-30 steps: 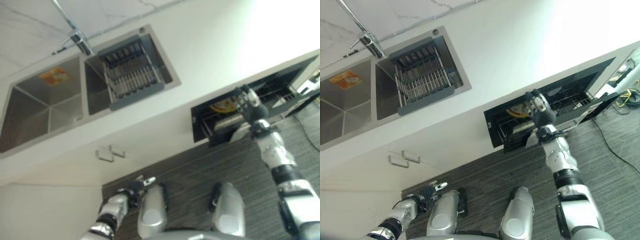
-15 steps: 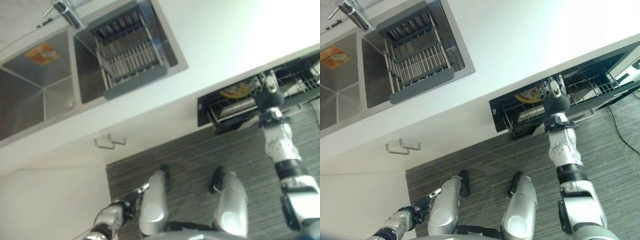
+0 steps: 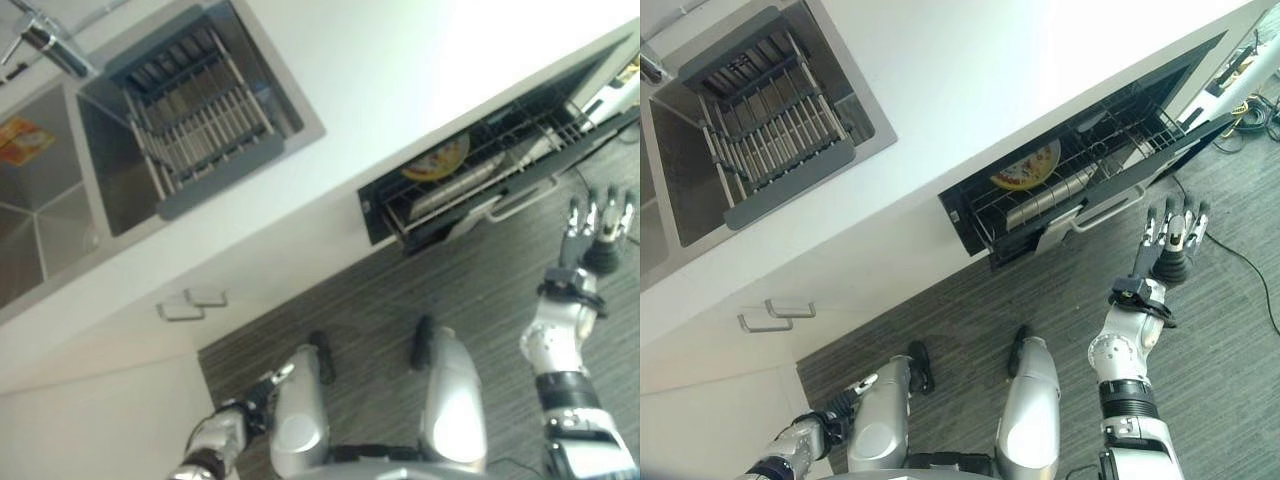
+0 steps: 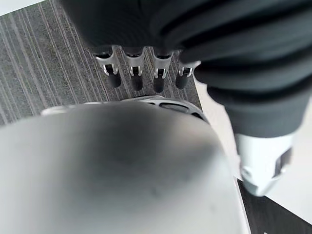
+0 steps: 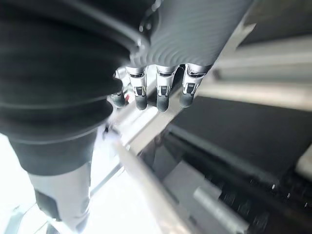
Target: Place the dishes in the dishwasher.
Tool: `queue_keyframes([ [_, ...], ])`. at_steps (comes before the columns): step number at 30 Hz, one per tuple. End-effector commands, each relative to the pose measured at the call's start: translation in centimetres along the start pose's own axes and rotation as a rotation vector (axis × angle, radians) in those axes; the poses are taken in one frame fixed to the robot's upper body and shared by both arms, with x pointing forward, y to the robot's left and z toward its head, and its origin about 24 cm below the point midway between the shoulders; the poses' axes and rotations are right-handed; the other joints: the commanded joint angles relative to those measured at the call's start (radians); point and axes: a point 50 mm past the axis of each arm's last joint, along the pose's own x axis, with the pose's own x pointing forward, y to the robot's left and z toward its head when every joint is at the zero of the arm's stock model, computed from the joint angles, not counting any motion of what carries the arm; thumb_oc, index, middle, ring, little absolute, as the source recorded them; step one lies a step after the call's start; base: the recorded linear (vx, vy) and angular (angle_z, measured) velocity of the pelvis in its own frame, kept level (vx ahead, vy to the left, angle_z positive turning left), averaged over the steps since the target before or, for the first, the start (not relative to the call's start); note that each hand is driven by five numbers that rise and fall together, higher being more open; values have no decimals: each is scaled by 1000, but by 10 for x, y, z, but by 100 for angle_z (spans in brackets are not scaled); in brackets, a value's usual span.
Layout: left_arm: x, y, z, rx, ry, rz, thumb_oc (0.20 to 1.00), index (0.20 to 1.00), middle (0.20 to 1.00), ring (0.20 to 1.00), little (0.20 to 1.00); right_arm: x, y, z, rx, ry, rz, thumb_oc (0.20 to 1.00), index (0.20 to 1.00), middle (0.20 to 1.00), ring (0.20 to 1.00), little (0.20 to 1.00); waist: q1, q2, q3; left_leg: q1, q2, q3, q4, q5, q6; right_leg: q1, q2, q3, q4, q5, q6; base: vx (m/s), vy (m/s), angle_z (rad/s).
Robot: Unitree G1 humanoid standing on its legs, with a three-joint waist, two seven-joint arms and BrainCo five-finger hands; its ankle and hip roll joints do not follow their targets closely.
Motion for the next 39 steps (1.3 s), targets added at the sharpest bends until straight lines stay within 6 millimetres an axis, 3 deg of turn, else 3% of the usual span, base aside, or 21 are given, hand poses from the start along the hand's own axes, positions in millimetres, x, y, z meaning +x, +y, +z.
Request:
queue_keyframes([
  [1,-3,-13,-27,-32,56,-34,1000,1000,1000,1000,1000,15,21,9,79,-63,104,1000,1000,1000,1000,1000,10,-5,-28,16,-56,66,-67,0,97,82,-16,20,82,-123,10,9,39,-2],
  [7,-1,-19,-28,4,74,-62,1000,1000,1000,1000,1000,26,20,-12,56,82,121,1000,1000,1000,1000,1000,36,20,-28,18,-74,51,-77,4,97,82,-27,14,83,-124,8,39,29,3],
  [15,-1,-20,-26,49,90,-96,1000,1000,1000,1000,1000,64,58,-11,-49,156,274,1000,1000,1000,1000,1000,82,47,-28,-7,-102,16,-85,14,96,62,-32,7,94,-127,2,42,15,5],
  [24,-6,-7,-27,71,119,-92,1000,1000,1000,1000,1000,97,97,12,-249,140,419,1000,1000,1000,1000,1000,123,43,-28,-34,-119,-18,-106,34,92,50,-22,-2,66,-107,5,50,2,10],
  [32,-11,11,-26,78,131,-57,1000,1000,1000,1000,1000,127,124,43,-489,114,456,1000,1000,1000,1000,1000,165,28,-28,-48,-129,-49,-184,87,76,47,-14,-14,-57,-29,38,34,23,12],
  [39,-14,23,-21,67,120,-17,1000,1000,1000,1000,1000,143,143,66,-539,69,458,1000,1000,1000,1000,1000,191,8,-28,-61,-128,-59,-201,94,73,54,-26,-36,-158,40,74,22,7,13],
])
